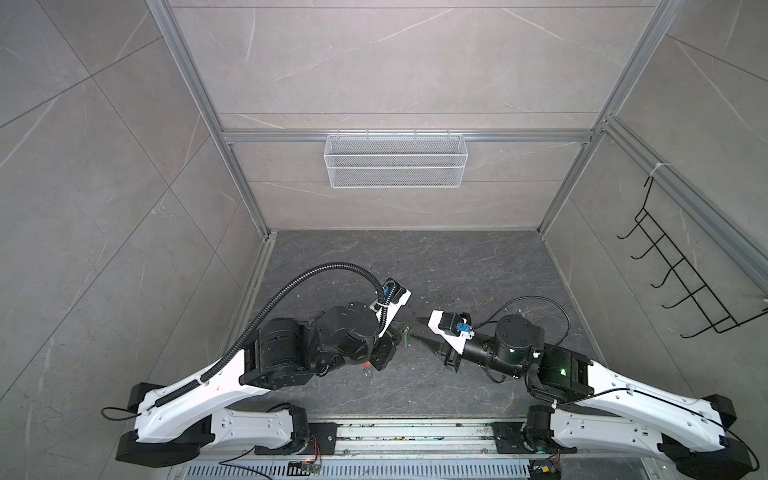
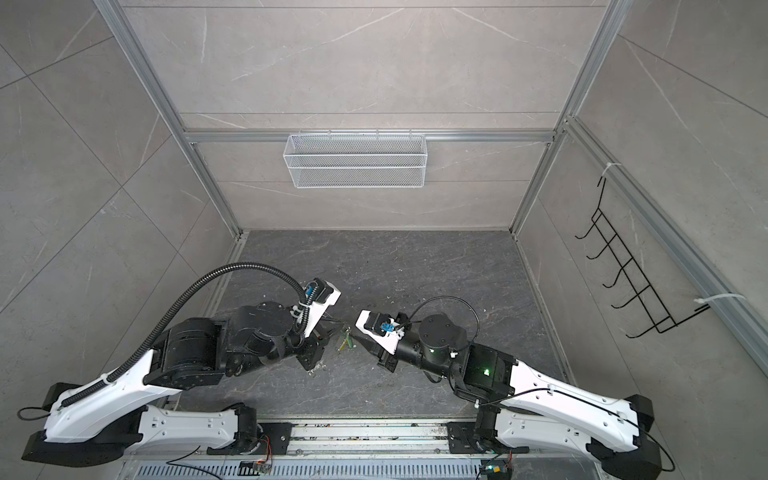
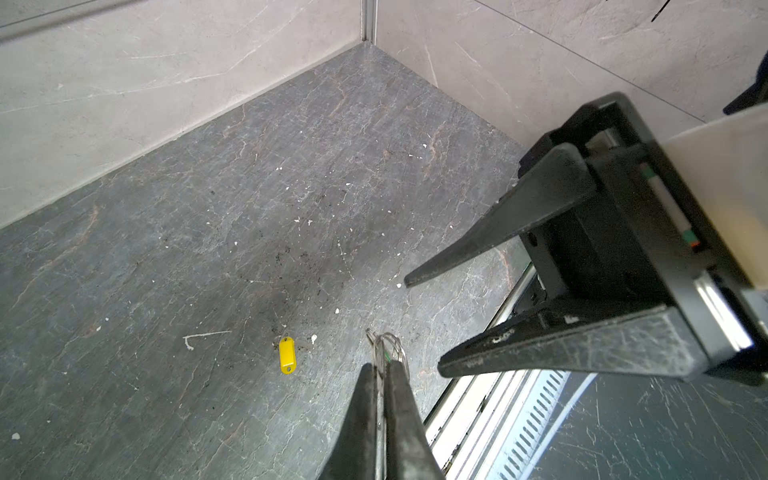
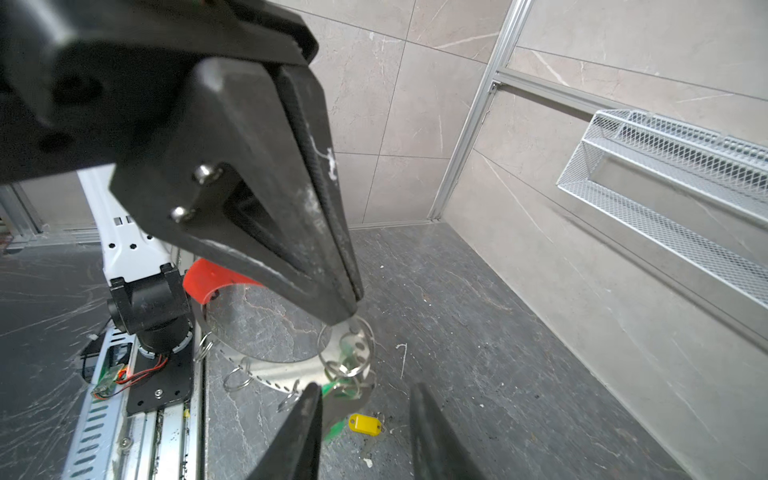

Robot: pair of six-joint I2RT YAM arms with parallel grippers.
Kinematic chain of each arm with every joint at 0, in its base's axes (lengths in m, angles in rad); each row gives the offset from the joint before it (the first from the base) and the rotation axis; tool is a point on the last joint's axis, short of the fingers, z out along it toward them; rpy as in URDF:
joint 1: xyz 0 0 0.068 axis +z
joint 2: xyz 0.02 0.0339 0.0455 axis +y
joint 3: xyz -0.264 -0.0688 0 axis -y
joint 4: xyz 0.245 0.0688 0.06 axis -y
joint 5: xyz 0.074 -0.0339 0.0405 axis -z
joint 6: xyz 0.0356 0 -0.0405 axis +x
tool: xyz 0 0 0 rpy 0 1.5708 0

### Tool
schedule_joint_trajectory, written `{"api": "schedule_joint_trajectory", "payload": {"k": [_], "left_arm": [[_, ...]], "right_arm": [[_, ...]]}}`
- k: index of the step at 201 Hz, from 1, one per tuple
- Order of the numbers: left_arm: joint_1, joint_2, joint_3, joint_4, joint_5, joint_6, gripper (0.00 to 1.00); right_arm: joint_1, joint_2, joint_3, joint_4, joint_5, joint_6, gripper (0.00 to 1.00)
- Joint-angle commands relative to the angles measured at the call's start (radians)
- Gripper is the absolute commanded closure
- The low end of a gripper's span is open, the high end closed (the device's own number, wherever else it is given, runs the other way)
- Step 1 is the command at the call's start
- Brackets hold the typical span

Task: Remove the keys from the keyring

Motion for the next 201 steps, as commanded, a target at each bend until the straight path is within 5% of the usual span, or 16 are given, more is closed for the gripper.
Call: {"api": "schedule_joint_trajectory", "payload": {"k": [1, 32, 74, 137, 159, 178, 201], "left_arm": [[0.006, -0.040, -0.019, 0.076, -0.001, 0.005, 1.00], [0.007, -0.074, -0.060, 0.120, -0.023, 0.013, 1.00], [0.006, -0.124, -0.140, 0.213, -0.055, 0.031, 1.00], [0.006, -0.221, -0.292, 0.407, -0.051, 0.035, 1.00], [0.006, -0.232, -0.320, 0.424, -0.061, 0.009, 1.00], [0.006, -0.239, -0.333, 0.431, -0.081, -0.015, 1.00], [0.006, -0.228, -0.291, 0.385, -0.103, -0.056, 1.00]], "right_arm": [[-0.085, -0.018, 0.018, 0.043, -0.114, 0.140, 0.62], [-0.180, -0.015, -0.010, 0.127, -0.331, 0.307, 0.59], [-0.201, 0.006, -0.024, 0.173, -0.300, 0.421, 0.60], [-0.200, 0.021, -0.039, 0.126, -0.373, 0.347, 0.58], [-0.199, 0.035, -0.032, 0.124, -0.316, 0.384, 0.59], [-0.200, 0.033, -0.043, 0.177, -0.403, 0.401, 0.60], [-0.184, 0.062, 0.022, 0.048, -0.367, 0.282, 0.58]]}}
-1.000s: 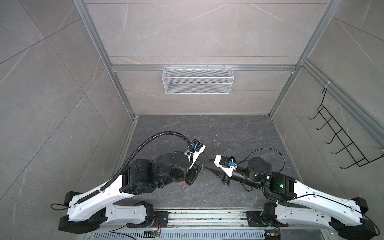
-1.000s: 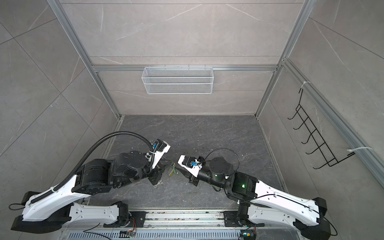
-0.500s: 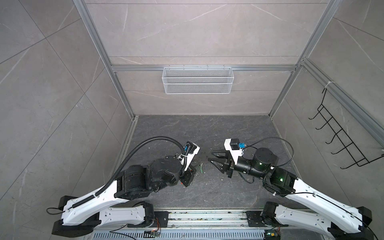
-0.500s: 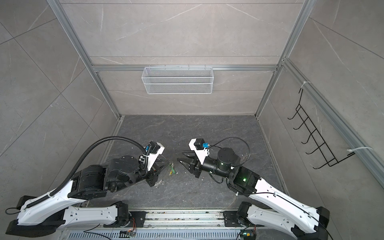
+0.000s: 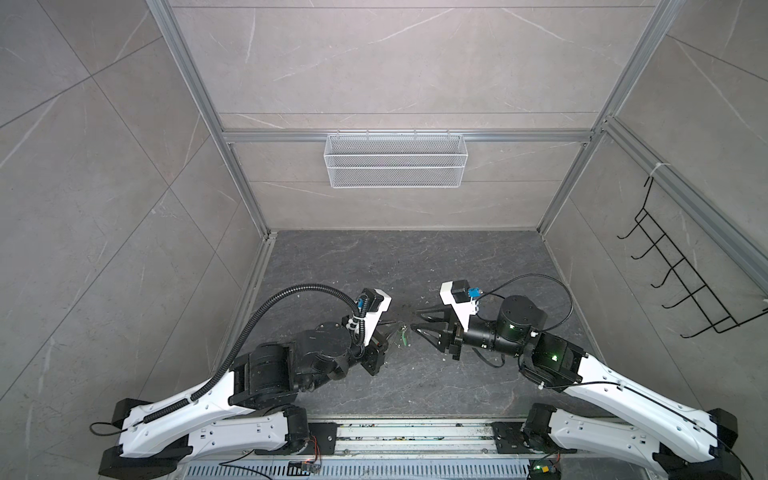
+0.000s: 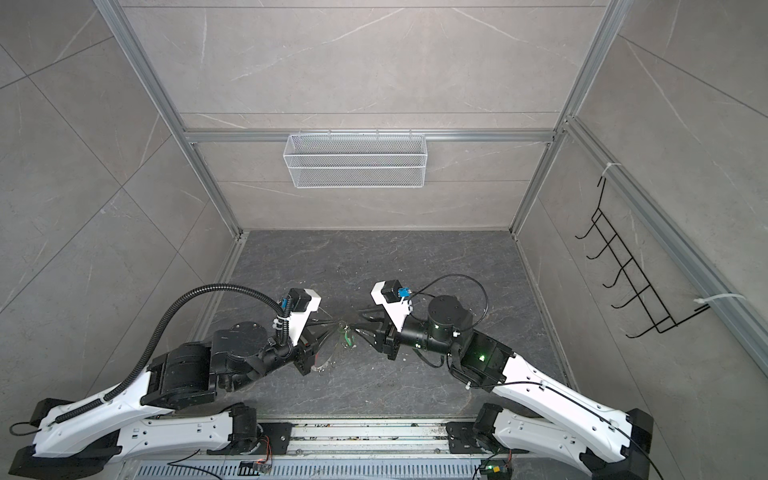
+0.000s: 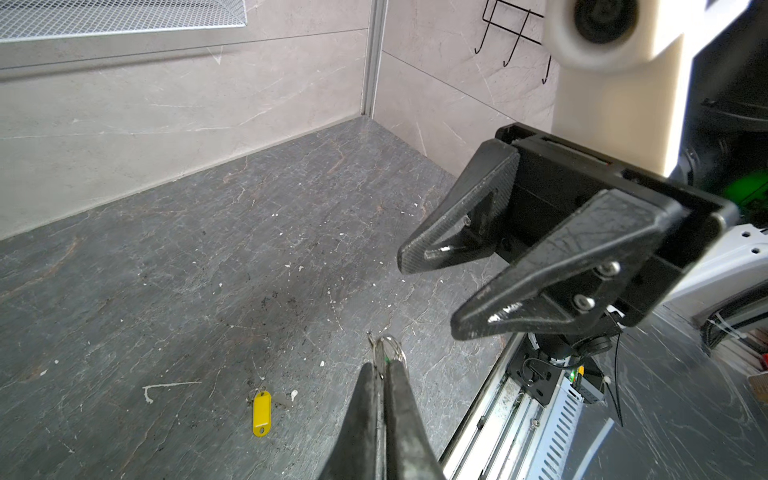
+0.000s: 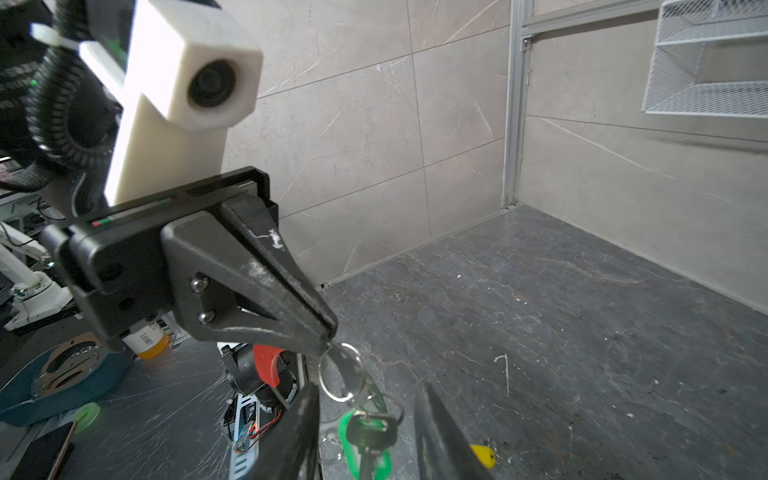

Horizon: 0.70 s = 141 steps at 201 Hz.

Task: Remove the keys from the keyring

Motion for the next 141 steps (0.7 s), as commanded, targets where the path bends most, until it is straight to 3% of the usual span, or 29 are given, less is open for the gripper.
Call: {"api": "schedule_joint_trajectory", "payload": {"k": [1, 41, 94, 141], "left_arm": [[0.006, -0.003, 0.048, 0.029, -0.047, -0.051, 1.00], [0.008, 0.044, 0.122, -0.070, -0.043, -0.108, 1.00], [0.012, 0.029, 0.109, -0.053, -0.018, -0.113, 1.00], [0.013, 0.033, 0.106, -0.044, -0.001, -0.109, 1.00]], "right_arm": [[0.015, 0.026, 0.051, -0.082, 0.011, -0.094, 0.58], [0.140, 0.039, 0.063, -0.130, 0.274, -0.341, 0.57], [0.290, 0.033, 0.059, -0.050, 0.544, -0.517, 0.57], [0.350, 0.070, 0.071, -0.017, 0.642, -0.613, 0.56]]}}
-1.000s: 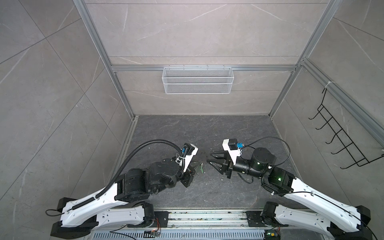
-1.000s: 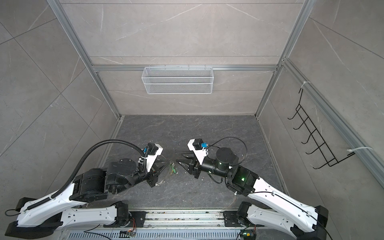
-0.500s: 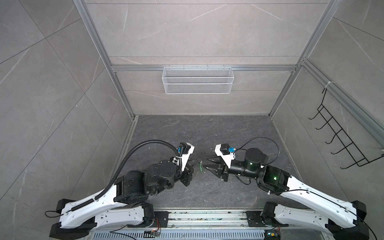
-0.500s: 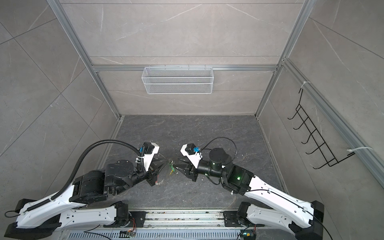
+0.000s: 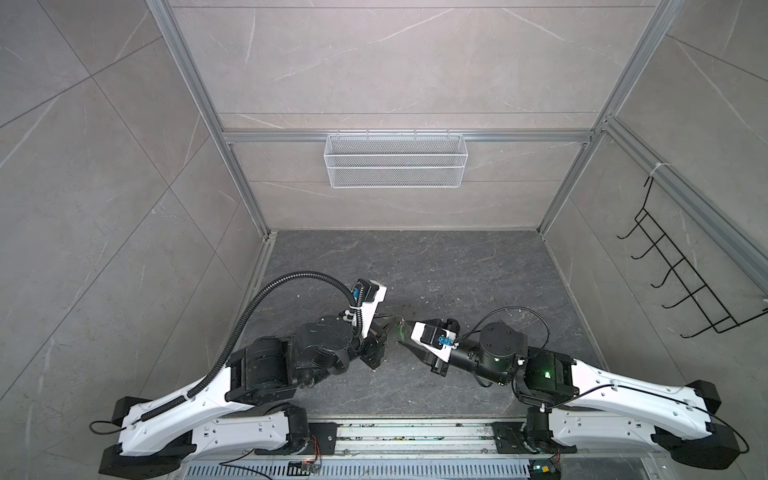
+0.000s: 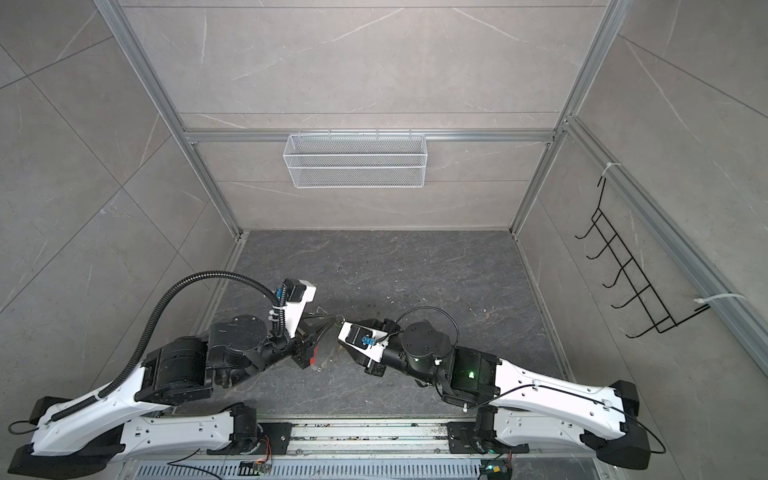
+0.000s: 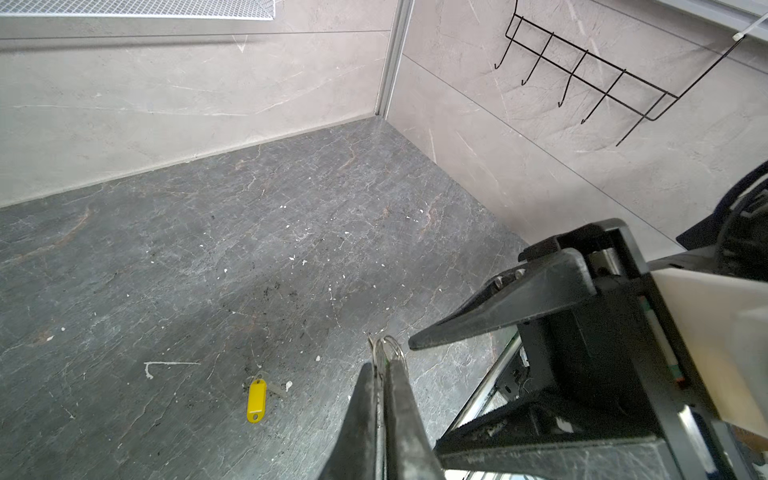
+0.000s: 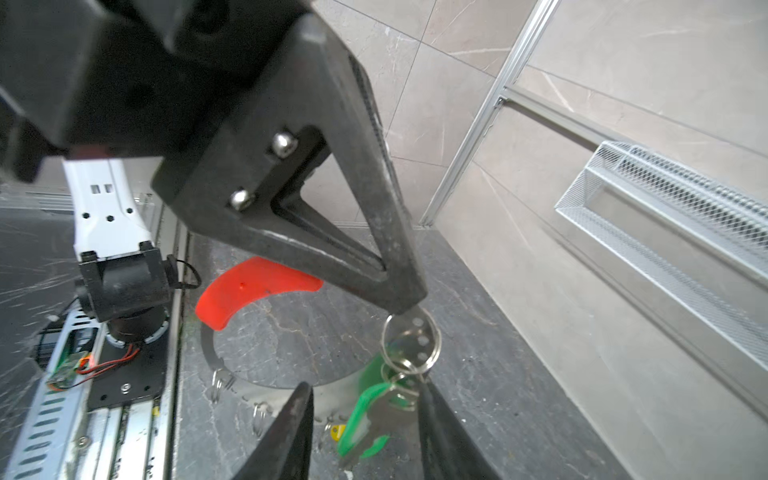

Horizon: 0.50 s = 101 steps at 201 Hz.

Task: Remove the keys from the keyring

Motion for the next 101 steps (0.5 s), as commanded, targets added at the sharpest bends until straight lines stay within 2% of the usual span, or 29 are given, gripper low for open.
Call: {"api": "schedule_joint_trajectory", "payload": {"k": [1, 33, 66, 101], "left_arm": [[0.006, -0.012, 0.012, 0.033, 0.019, -0.009, 1.00], [0.008, -0.012, 0.009, 0.032, 0.023, -0.010, 1.00], [0.009, -0.015, 0.009, 0.034, 0.034, -0.012, 1.00], [0.008, -0.024, 0.003, 0.036, 0.033, -0.011, 1.00]], "right_arm": [[0.034, 0.025, 0.035, 0.047, 0.114, -0.095, 0.56], [0.070, 0.055, 0.048, 0.063, 0.165, -0.144, 0.58], [0.076, 0.074, 0.062, 0.069, 0.195, -0.160, 0.66], [0.084, 0.083, 0.063, 0.073, 0.230, -0.173, 0.65]]}}
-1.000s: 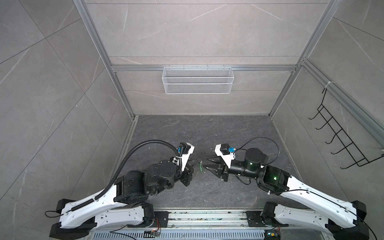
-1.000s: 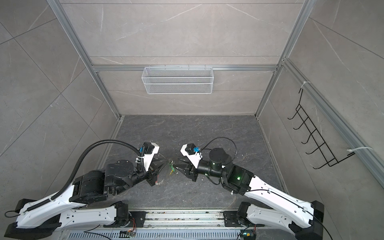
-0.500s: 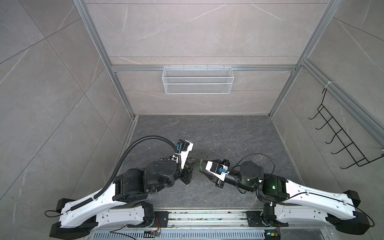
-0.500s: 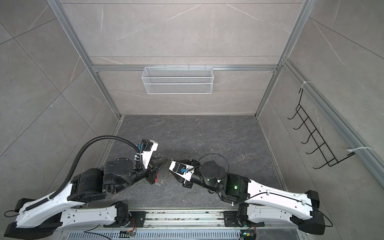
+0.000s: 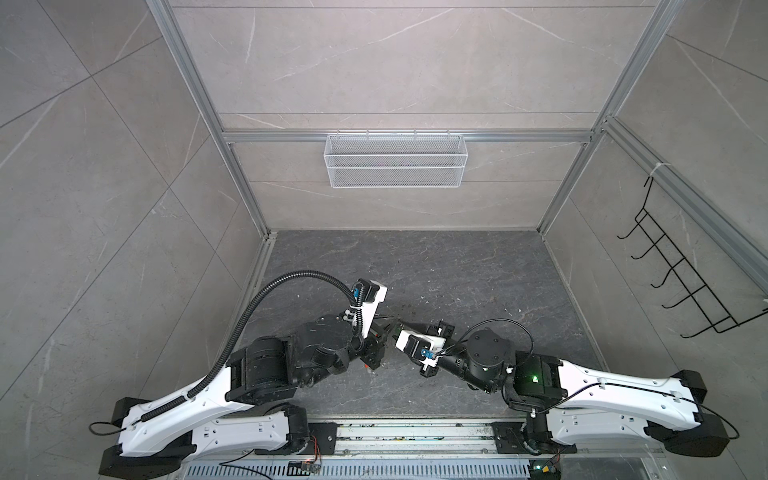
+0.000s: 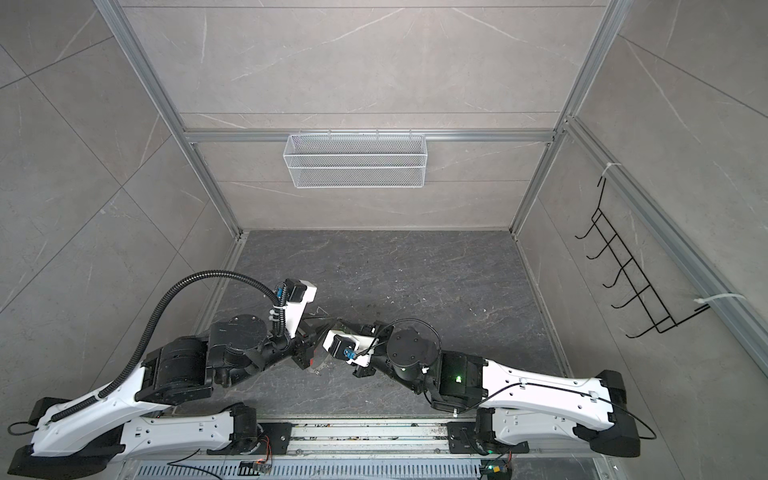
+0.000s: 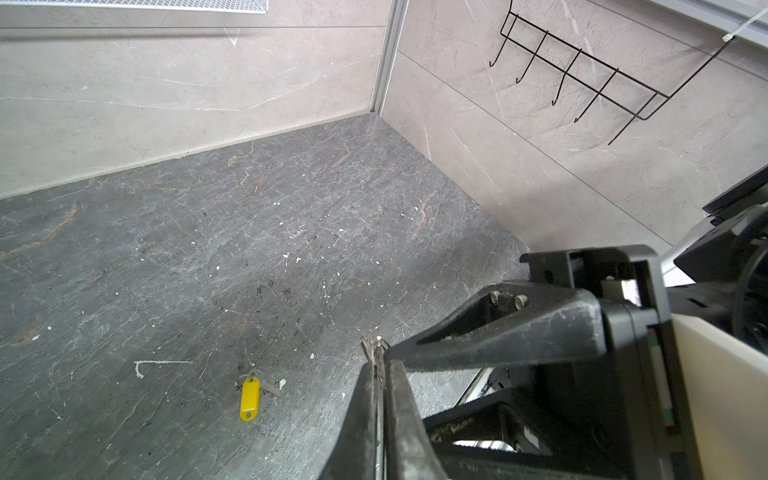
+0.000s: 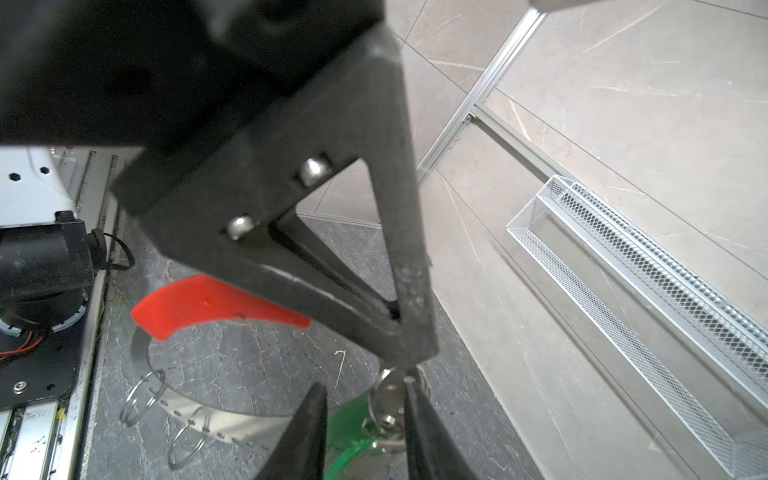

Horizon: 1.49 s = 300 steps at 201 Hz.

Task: Remove the keys from the keyring

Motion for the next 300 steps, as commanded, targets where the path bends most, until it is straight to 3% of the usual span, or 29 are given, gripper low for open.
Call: {"api": "schedule_joint_trajectory", "payload": {"k": [1, 140, 221, 243, 300], "left_arm": [[0.004, -0.022, 0.003, 0.036, 0.010, -0.011, 1.00], [0.005, -0.034, -0.001, 0.038, 0.014, -0.013, 1.00], [0.005, -0.057, -0.025, 0.042, 0.010, 0.009, 1.00], [0.005, -0.097, -0.069, 0.072, -0.002, 0.032, 0.84], [0.005, -0.211, -0.224, 0.212, 0.052, 0.136, 0.66]], "right_arm": [[0.008, 0.013, 0.034, 0.022, 0.051, -0.026, 0.65], [0.011, 0.018, 0.052, -0.024, 0.060, -0.009, 1.00], [0.003, -0.008, 0.061, -0.069, 0.031, 0.056, 1.00], [-0.023, -0.029, 0.058, -0.087, -0.010, 0.093, 1.00], [-0.134, -0.091, 0.026, -0.097, -0.186, 0.183, 1.00]]}}
